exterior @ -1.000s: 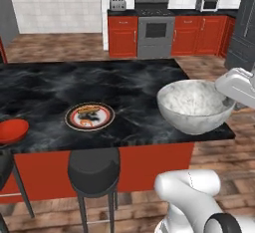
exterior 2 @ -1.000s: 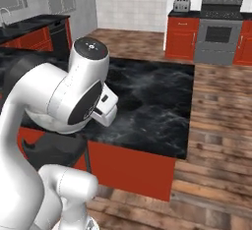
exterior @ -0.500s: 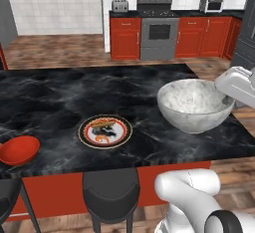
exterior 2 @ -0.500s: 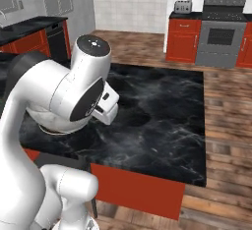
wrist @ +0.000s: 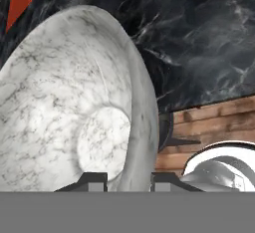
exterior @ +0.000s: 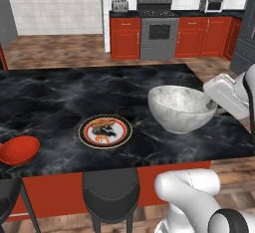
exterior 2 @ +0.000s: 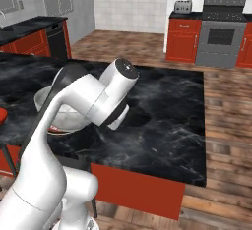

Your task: Take the smaller bowl and place it next to the appetizer plate on the dining counter , and place the larger bowl next to the plate with cooked food.

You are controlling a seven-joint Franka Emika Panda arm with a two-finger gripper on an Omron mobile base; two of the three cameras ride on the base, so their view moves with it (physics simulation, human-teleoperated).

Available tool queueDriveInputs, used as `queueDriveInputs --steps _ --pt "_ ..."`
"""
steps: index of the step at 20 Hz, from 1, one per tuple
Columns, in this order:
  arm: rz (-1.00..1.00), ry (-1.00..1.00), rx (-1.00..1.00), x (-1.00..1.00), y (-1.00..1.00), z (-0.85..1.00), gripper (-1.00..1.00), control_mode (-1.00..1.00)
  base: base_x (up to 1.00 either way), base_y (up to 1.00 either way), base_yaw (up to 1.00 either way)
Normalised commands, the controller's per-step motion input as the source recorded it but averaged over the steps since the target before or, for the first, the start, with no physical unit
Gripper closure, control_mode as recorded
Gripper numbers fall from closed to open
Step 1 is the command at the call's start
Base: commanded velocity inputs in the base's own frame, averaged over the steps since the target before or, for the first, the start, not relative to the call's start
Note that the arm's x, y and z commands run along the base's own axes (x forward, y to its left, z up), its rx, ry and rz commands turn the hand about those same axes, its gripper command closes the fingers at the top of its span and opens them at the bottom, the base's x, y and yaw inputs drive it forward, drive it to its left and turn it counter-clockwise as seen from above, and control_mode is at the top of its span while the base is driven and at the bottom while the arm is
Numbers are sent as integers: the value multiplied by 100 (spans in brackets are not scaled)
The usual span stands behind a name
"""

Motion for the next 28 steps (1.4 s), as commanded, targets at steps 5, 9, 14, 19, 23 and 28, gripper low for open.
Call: queueDriveInputs --steps 5,9,14,19,23,28 --pt "7 -7 0 94 0 -62 100 -100 0 0 0" --pt "0 0 -11 69 0 -41 100 -100 0 0 0" --pt "0 -5 -11 56 0 -46 100 -100 0 0 0" --pt "0 -12 2 59 0 -36 100 -100 0 0 0" --pt "0 0 0 58 -1 -16 100 -100 0 0 0" --pt "0 0 0 38 0 -32 100 -100 0 0 0"
